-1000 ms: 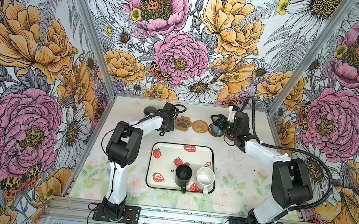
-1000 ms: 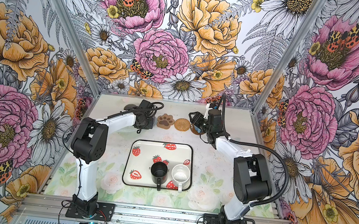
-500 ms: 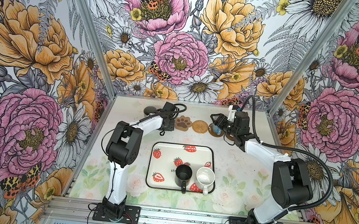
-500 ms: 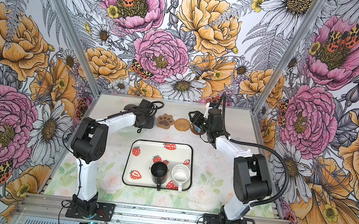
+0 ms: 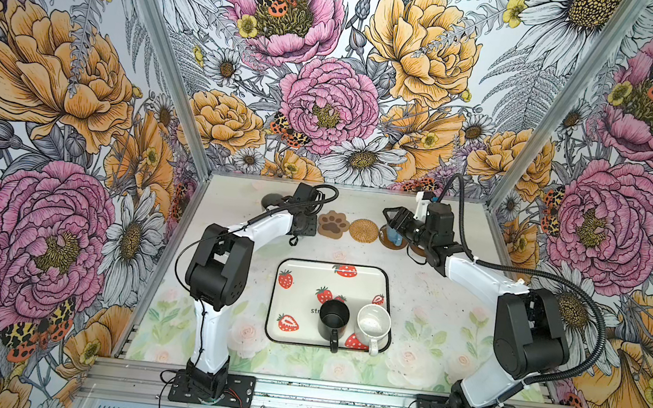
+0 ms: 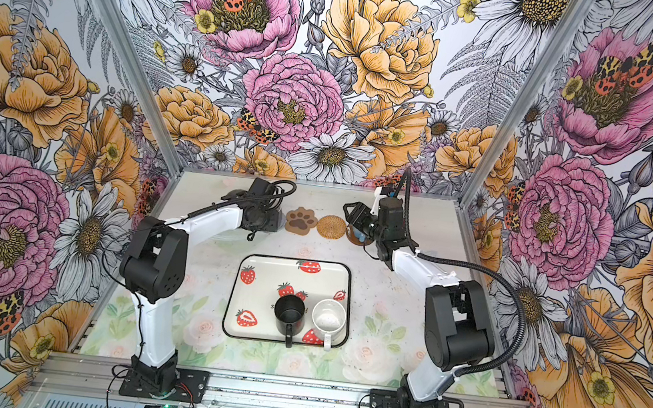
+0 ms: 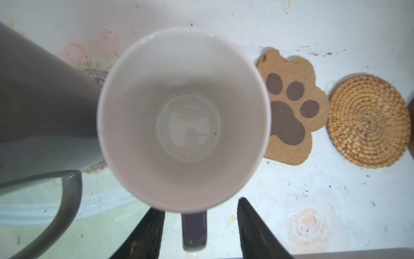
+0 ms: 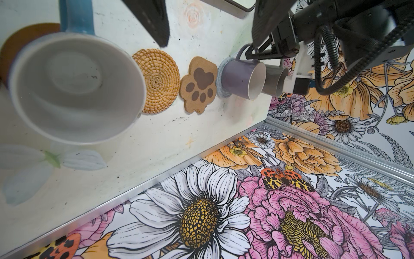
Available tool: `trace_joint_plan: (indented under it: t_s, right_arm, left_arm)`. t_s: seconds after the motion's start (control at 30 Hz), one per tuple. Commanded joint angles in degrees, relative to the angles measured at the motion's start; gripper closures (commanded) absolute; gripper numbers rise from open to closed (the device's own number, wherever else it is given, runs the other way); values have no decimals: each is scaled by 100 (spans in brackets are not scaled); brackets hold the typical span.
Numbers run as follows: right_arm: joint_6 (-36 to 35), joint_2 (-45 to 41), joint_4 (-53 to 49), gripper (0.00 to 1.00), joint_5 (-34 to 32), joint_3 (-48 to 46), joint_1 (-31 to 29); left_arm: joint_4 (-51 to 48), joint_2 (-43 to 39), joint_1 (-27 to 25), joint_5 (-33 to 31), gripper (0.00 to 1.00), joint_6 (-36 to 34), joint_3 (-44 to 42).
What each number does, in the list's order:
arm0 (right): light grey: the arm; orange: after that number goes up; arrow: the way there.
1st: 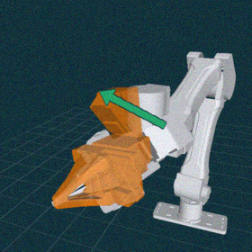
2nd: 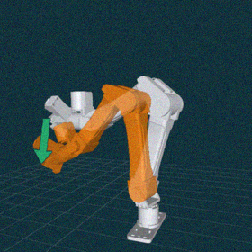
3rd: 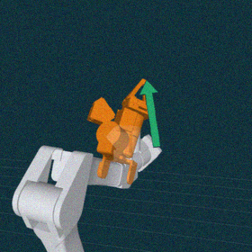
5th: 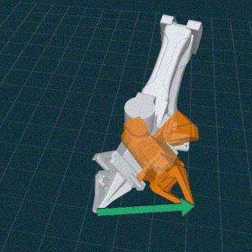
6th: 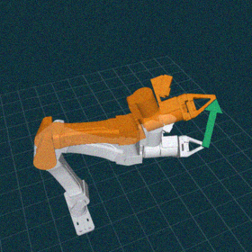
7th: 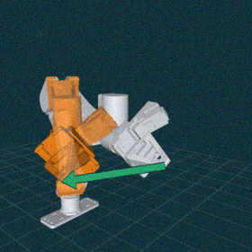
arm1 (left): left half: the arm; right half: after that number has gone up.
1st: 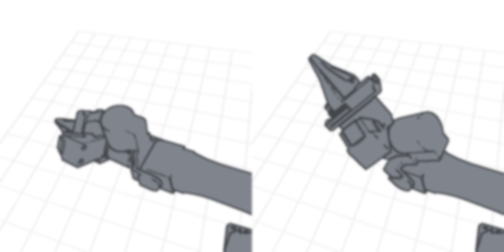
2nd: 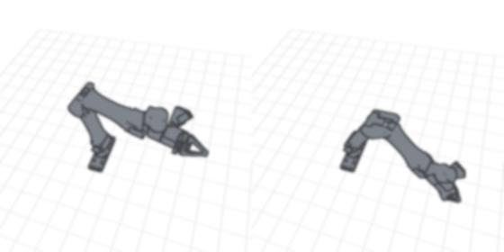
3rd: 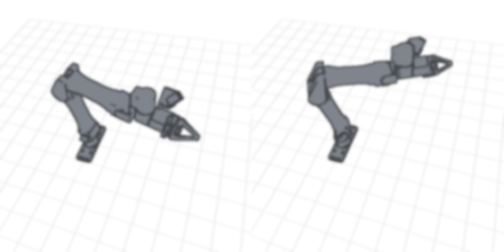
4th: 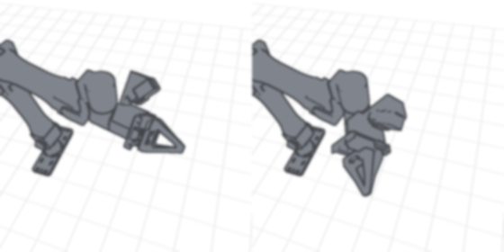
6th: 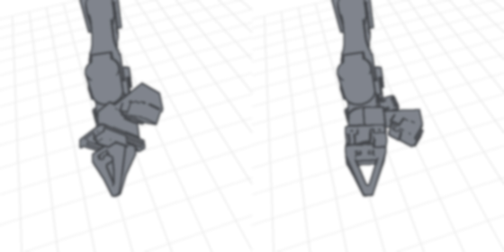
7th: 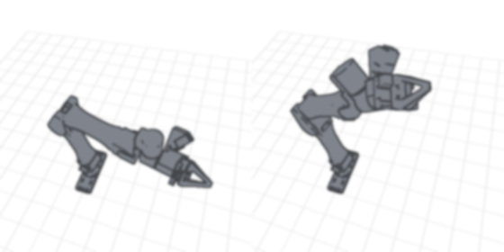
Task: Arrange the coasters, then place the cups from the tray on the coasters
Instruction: 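Open and raise the left gripper away from the purple-handled mug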
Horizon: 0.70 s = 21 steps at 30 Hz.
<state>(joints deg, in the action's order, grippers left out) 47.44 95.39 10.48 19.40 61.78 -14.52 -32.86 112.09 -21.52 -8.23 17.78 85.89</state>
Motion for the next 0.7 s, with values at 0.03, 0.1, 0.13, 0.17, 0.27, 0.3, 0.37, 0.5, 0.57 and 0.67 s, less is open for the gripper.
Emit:
trace_joint_plan:
  t_s: [0.03, 0.1, 0.13, 0.17, 0.27, 0.3, 0.37, 0.5, 0.57, 0.67]
  right_arm:
    - [64, -5, 7, 39, 3, 98, 37]
    - [46, -36, 15, 39, 15, 90, 37]
    - [40, -54, 35, 39, 20, 76, 25]
    - [37, -72, 54, 39, 29, 64, 25]
    - [38, -134, 103, 39, 20, 10, 19]
    - [37, -153, 104, 39, 21, 1, 18]
    - [37, -185, 94, 39, 12, -15, 3]
    - [37, -240, 77, 40, -62, -26, -61]
    - [37, -282, 92, 40, -111, -21, -122]
    - [22, -324, 117, 40, -164, 21, -248]
  left_arm:
    - [156, -473, 25, 48, 44, 65, -175]
    - [157, -612, 7, 40, 44, 83, -228]
    - [173, -699, -14, 43, 44, 88, -261]
    - [204, -724, -50, 49, 44, 101, -297]
    - [344, -1182, -147, 0, 44, 120, -452]
    - [381, -1283, -176, -39, 44, 129, -492]
    - [410, -1482, -264, -168, 43, 155, -536]
    - [497, -1931, -486, -559, 41, 173, -638]
    - [553, -2143, -557, -722, 41, 370, -704]
    - [1112, -2545, -722, -794, 40, 716, -1122]
